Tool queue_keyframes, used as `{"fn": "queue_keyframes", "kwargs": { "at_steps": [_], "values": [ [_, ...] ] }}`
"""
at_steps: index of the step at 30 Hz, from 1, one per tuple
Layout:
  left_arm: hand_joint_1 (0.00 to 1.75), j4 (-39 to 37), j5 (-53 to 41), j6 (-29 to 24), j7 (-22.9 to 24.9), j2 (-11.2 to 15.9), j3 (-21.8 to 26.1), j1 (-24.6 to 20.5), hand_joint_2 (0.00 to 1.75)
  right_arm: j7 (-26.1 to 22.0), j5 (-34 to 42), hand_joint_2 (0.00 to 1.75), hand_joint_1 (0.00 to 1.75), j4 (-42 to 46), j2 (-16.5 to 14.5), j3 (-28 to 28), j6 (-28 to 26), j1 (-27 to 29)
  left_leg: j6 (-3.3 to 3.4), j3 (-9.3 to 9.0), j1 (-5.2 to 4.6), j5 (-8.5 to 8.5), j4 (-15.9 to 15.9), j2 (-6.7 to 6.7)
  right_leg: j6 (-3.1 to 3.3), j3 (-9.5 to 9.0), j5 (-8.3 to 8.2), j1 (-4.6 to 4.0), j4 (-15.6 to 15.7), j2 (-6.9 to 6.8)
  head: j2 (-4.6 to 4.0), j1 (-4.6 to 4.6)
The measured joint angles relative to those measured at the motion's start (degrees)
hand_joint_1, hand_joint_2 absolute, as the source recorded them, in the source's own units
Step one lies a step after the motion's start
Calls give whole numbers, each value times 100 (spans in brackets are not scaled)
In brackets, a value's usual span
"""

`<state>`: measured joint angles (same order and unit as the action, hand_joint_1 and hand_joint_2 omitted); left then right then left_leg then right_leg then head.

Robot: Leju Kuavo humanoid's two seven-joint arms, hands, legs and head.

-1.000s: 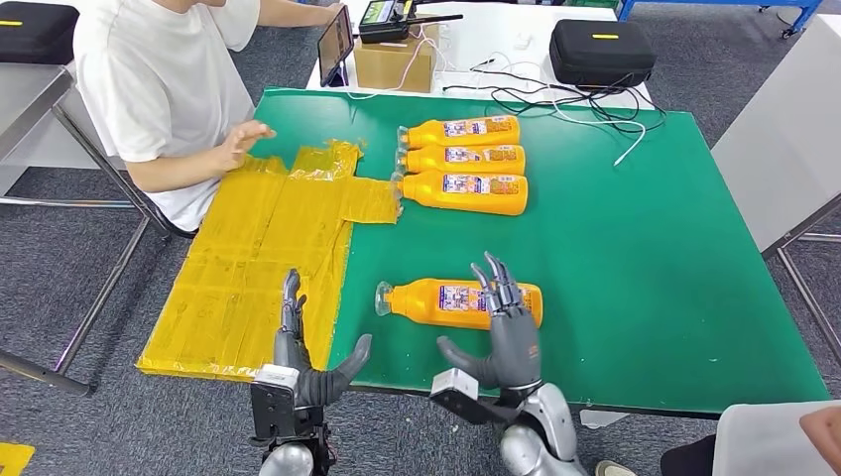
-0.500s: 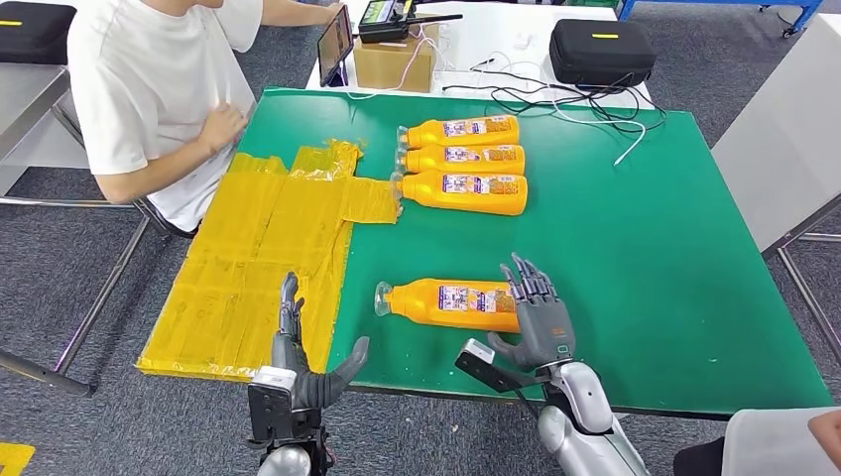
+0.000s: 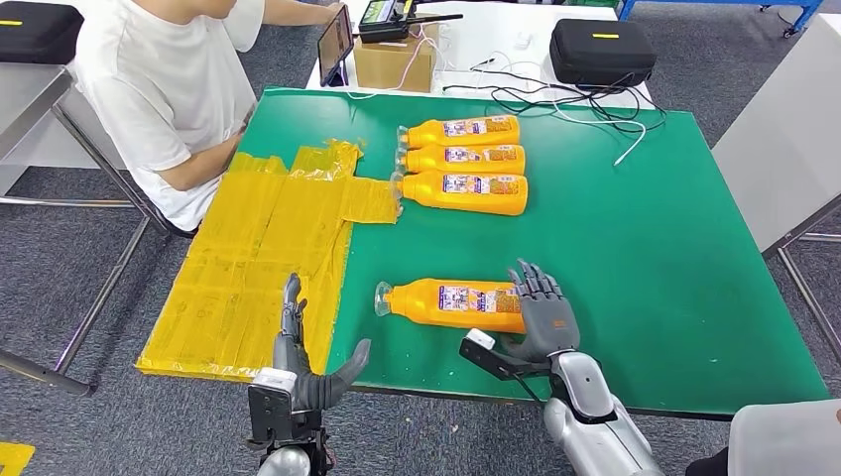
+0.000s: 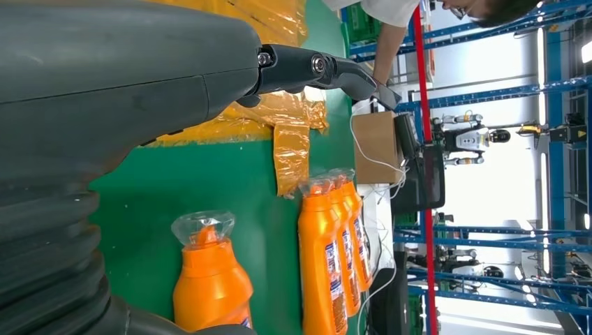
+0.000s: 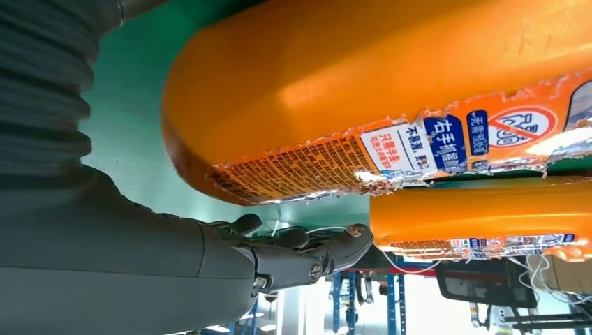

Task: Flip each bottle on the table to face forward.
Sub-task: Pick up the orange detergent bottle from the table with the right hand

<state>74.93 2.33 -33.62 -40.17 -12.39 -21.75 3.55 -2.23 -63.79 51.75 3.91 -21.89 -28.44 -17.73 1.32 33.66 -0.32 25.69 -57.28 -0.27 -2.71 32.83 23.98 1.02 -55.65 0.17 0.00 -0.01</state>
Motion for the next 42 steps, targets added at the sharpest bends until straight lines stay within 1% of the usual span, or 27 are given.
{"fn": "queue_keyframes", "kwargs": {
  "at_steps": [2,3,4,6,7,8,14,19,22,26,30,36,38,39,40,42],
  "values": [
    [0,0,-1,3,0,0,1,4,175,39,-24,175,0,-24,1,-15,4,-23,0,0,0,0,0,0,0,0,0,0,0,0,0,-1],
    [0,-1,-2,3,0,-1,1,6,175,85,-68,175,14,-36,2,-24,10,-36,0,0,0,0,0,0,0,0,0,0,0,0,0,-1],
    [0,-2,-1,3,0,-1,1,8,175,157,-140,175,53,-49,1,-34,33,-54,0,0,0,0,0,0,0,0,0,0,0,0,0,-1],
    [0,-7,1,0,0,-1,1,15,175,357,-336,175,140,-86,-2,-63,170,-112,0,0,0,0,0,2,0,-1,0,0,0,1,0,-1],
    [0,-9,2,-5,0,0,1,17,175,449,-422,175,170,-109,-4,-79,284,-149,0,-1,0,0,0,2,0,-1,0,0,0,1,0,-1],
    [0,-10,2,-14,0,0,1,20,175,519,-484,175,175,-134,-5,-95,409,-187,0,-1,0,0,0,1,0,-1,0,0,0,0,0,-1],
    [0,-11,-2,-61,0,0,3,37,175,642,-487,175,175,-273,-14,-189,1037,-387,1,-6,0,-1,0,2,0,-6,-1,0,0,1,1,-1],
    [0,-10,-23,-117,0,0,11,51,175,664,-299,175,175,-406,-43,-196,1388,-559,1,-19,0,-1,0,3,0,-17,-1,0,1,1,0,-1],
    [0,-9,-64,-149,0,0,14,52,175,585,-109,175,175,-504,-80,-196,1465,-642,1,-29,0,-1,0,2,0,-27,0,0,1,1,1,1],
    [0,-9,-85,-153,0,0,21,54,175,539,-34,175,175,-576,-112,-196,1487,-690,1,-35,0,-1,1,3,0,-34,-1,0,1,1,0,0],
    [0,-3,-95,-173,0,0,30,55,175,342,280,175,175,-606,-137,-170,1525,-704,1,-40,0,-1,1,2,0,-39,-1,0,1,1,2,1],
    [0,-1,-97,-179,0,0,32,55,175,300,347,175,175,-607,-142,-161,1528,-704,1,-41,0,-1,1,2,0,-39,-1,0,1,1,1,1],
    [0,3,-56,-169,0,0,48,56,175,21,741,175,175,-604,-173,-97,1548,-674,1,-42,1,-1,0,3,0,-39,0,-1,1,1,0,0],
    [0,5,53,-142,0,-1,84,59,175,-327,1231,175,175,-551,-221,-5,1519,-584,1,-42,2,-1,1,3,0,-39,0,-2,1,1,0,1],
    [0,1,342,-105,1,-20,181,66,175,-856,2021,175,175,-342,-332,163,1380,-335,0,-37,3,0,1,0,0,-35,0,-3,0,-1,0,1],
    [0,-4,1374,288,175,-62,398,100,175,-1967,3851,175,175,444,-690,624,802,360,0,-23,6,0,2,-4,1,-23,2,-5,-1,-6,0,1]
  ]
}}
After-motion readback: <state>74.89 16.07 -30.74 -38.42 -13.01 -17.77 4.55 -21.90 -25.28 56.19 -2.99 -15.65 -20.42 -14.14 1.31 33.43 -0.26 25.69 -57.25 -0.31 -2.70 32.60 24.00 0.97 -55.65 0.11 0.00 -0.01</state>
